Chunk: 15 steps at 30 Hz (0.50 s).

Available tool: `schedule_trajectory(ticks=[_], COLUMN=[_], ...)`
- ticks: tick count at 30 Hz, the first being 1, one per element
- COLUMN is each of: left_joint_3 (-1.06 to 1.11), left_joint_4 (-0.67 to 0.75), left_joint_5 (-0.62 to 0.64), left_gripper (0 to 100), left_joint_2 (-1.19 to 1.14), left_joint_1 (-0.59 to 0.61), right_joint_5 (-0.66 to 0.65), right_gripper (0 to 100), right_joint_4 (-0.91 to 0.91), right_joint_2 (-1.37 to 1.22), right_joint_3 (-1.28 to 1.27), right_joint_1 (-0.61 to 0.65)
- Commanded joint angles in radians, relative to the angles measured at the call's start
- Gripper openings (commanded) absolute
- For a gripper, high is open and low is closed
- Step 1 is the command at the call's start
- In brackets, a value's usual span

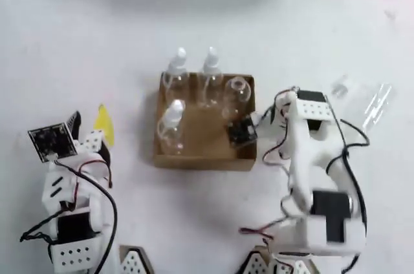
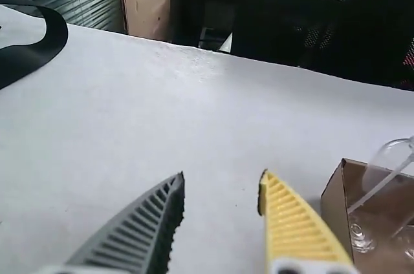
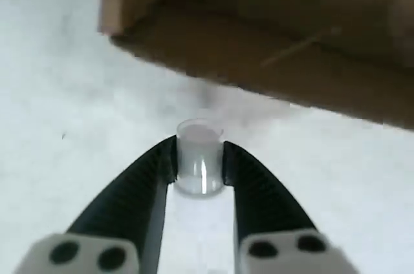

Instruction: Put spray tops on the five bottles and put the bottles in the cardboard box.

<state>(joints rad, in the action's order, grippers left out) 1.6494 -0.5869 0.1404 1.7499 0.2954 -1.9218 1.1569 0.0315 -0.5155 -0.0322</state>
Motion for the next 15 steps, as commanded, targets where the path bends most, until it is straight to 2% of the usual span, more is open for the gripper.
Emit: schedule_trajectory(ticks=[1,4,7,11,15], left_joint_3=[-0.008,-0.008,-0.008,-0.008,-0.008], left_joint_4=[-0.002,-0.003,-0.005,-0.006,-0.008], left_joint_5=[-0.009,-0.009,-0.009,-0.009,-0.009], left_gripper=[18,18,18,18,18], left_joint_2=[0.016,0.016,0.016,0.016,0.016], left_joint_1=[-0.008,-0.008,-0.008,-0.008,-0.008], right_joint_5=[0.143,0.302,0.516,0.944,1.410], right_gripper=[1.7,1.7,1.7,1.6,1.5], right_joint_4=[0.102,0.120,0.094,-0.016,-0.111], right_joint_2=[0.286,0.486,0.680,0.874,0.901], right_joint_3=[0.017,0.017,0.021,0.075,0.196], right_joint_1=[0.074,0.137,0.208,0.272,0.211])
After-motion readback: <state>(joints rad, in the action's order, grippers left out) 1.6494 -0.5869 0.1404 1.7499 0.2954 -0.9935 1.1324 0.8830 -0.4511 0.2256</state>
